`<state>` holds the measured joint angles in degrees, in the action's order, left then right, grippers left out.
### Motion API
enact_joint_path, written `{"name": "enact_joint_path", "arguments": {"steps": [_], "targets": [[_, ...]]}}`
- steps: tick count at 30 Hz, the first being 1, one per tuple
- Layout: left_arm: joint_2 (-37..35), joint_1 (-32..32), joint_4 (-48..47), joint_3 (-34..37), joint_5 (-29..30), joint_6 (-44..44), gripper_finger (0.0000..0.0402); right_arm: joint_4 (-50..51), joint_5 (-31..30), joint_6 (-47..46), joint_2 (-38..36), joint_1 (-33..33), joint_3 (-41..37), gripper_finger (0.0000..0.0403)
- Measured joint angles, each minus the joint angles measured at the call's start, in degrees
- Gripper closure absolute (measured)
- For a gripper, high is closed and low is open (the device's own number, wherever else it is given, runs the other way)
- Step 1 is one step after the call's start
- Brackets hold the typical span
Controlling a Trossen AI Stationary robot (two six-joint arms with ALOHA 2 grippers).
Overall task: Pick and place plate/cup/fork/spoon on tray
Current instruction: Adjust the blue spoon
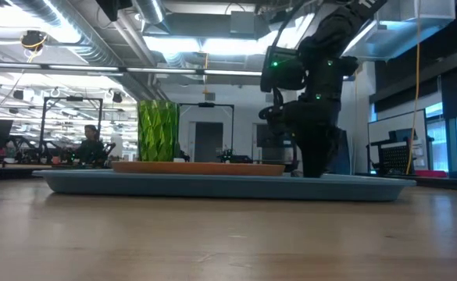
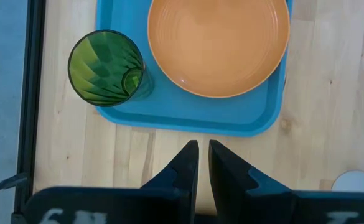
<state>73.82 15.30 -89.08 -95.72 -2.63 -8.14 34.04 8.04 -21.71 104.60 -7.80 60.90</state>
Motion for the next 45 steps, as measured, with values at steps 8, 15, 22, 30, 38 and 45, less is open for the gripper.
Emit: {"name": "enact_joint_path", "arguments": {"steps": [8, 15, 22, 30, 38, 45], "targets": [[0.0, -0.01, 0.01, 0.0, 0.0, 0.02, 0.0372, 0.19, -0.47, 2.42, -0.02, -2.12, 0.0, 0.0397], [-0.02, -0.01, 0.0, 0.0, -0.02, 0.02, 0.0372, 1.52, -1.41, 5.47, -0.08, -4.08, 0.0, 0.0397], [0.0, -0.01, 0.02, 0.0, 0.0, 0.02, 0.0372, 1.88, -2.16, 5.87, -0.13, -5.61, 0.05, 0.0397], [0.0, 0.01, 0.0, 0.0, -0.02, 0.02, 0.0372, 1.31, 1.72, 6.94, -0.24, -4.77, 2.16, 0.0397], [0.0, -0.01, 0.0, 0.0, -0.02, 0.02, 0.0372, 8.63, 6.43, 1.58, -0.24, -3.83, 2.21, 0.0397], [-0.02, -0.01, 0.0, 0.0, -0.02, 0.02, 0.0372, 13.79, 4.17, 1.81, -0.24, -1.73, 2.21, 0.0397]]}}
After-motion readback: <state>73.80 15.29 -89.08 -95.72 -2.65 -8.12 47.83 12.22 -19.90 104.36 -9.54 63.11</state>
